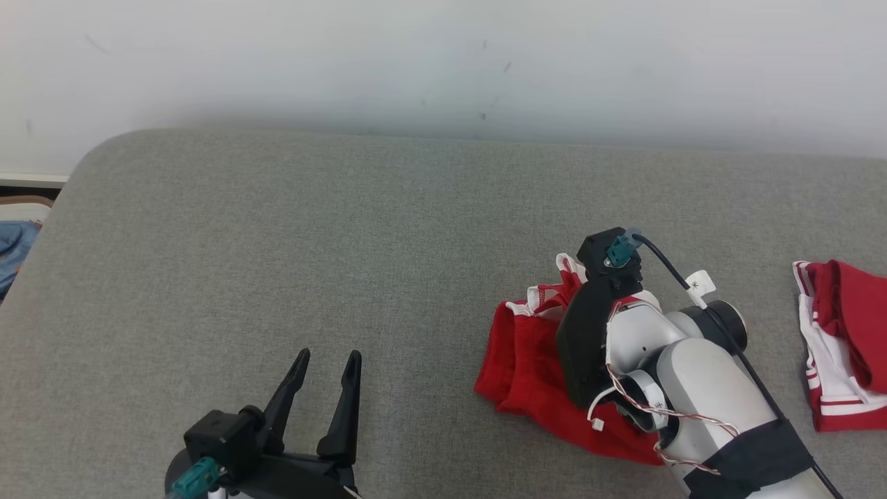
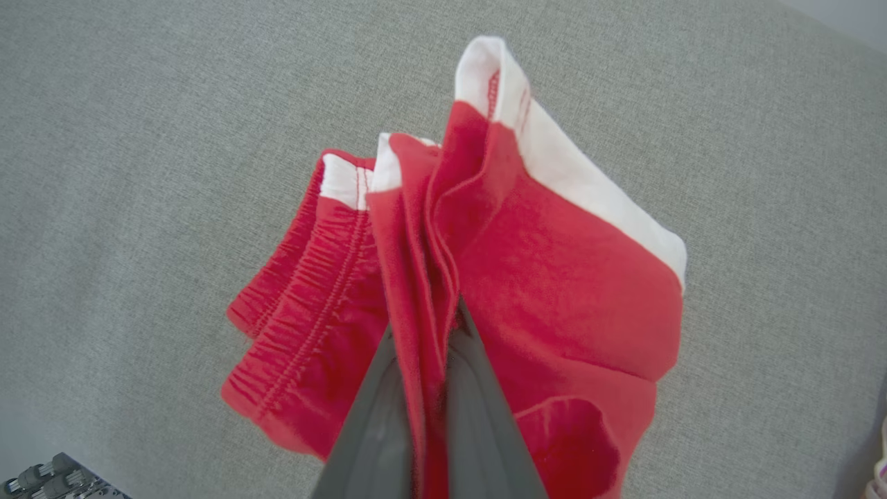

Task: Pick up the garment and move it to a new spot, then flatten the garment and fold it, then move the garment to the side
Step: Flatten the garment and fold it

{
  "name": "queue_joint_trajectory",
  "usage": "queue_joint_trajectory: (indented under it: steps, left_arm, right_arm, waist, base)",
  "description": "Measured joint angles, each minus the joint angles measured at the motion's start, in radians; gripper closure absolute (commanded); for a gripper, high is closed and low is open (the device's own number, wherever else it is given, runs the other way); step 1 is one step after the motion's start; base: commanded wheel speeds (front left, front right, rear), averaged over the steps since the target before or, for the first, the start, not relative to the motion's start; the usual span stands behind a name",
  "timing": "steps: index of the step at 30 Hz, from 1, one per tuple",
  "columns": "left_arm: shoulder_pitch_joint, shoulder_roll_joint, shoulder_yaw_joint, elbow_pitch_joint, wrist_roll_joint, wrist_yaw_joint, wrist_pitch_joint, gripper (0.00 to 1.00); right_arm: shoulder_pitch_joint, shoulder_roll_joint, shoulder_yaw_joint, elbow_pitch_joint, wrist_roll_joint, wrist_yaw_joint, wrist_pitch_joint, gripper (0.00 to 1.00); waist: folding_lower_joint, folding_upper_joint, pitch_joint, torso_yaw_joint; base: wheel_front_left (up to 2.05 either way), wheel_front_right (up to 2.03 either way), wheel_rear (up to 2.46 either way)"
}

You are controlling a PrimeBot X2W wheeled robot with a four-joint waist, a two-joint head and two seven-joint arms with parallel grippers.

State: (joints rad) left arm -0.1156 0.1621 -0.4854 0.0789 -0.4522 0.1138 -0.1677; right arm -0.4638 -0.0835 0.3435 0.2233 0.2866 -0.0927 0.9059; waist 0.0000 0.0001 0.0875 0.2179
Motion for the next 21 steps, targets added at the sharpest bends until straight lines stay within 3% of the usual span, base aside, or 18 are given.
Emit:
queue_joint_trajectory:
  steps: [19,21]
  left_arm:
    - [-0.013,-0.006,-0.018,0.02,0.0,-0.017,0.0,0.0]
    - [-0.013,-0.006,-0.018,0.02,0.0,-0.017,0.0,0.0]
  right_arm:
    - [-0.063,0.018,0.046,0.124,0.022,-0.015,-0.036,1.0]
    - [-0.07,0.018,0.048,0.13,0.023,-0.022,-0.045,0.94]
  waist:
    - [0.0,0.0,-0.015,0.045]
    - [0.0,0.0,-0.015,0.047]
  base:
    - [0.0,0.0,0.0]
    - [0.0,0.0,0.0]
